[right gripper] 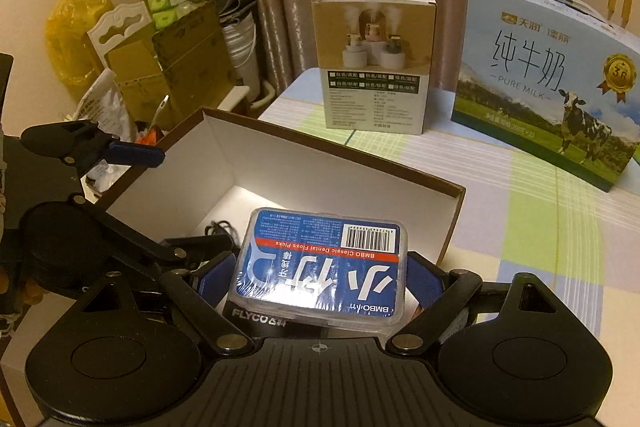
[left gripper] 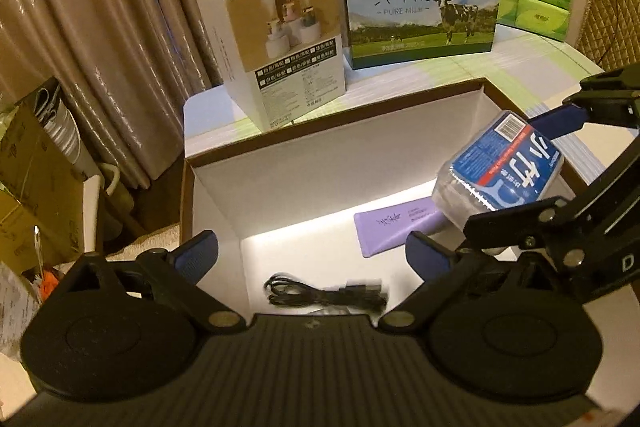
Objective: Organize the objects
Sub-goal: 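Carry the cable with the left gripper into the shoebox while the right gripper carries the floss pack, then open both grippers to drop the cable and floss pack into the shoebox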
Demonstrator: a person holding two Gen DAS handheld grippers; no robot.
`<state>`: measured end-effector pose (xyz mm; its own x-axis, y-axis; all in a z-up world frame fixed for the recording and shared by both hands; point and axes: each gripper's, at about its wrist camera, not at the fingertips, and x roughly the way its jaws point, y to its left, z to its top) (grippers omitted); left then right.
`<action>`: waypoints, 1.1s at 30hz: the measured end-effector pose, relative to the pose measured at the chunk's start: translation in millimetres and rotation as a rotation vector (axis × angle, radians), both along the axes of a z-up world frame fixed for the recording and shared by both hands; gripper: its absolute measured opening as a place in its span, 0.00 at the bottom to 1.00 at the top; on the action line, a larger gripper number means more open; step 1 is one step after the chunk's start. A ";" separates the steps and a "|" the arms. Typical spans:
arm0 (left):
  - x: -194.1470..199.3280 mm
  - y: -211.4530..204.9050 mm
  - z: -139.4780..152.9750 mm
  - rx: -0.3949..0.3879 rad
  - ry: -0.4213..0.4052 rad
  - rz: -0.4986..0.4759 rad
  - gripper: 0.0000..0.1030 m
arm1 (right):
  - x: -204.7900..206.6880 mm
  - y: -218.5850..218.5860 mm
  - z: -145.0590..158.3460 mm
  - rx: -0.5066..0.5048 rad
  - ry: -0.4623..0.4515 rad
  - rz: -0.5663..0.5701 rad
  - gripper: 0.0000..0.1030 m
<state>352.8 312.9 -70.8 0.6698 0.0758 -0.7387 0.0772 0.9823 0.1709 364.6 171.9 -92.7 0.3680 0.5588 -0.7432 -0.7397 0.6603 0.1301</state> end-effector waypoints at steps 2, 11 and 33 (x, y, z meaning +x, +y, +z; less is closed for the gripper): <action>0.6 0.9 0.0 0.000 -0.001 -0.003 0.96 | 1.0 1.5 -0.6 0.000 0.003 0.004 0.84; -2.8 9.4 3.2 -0.007 0.013 0.019 0.96 | 4.4 4.2 -1.2 0.071 0.015 0.023 0.84; -35.5 4.4 18.6 -0.080 0.021 0.067 0.97 | -25.0 -19.2 11.0 0.076 0.013 0.023 0.85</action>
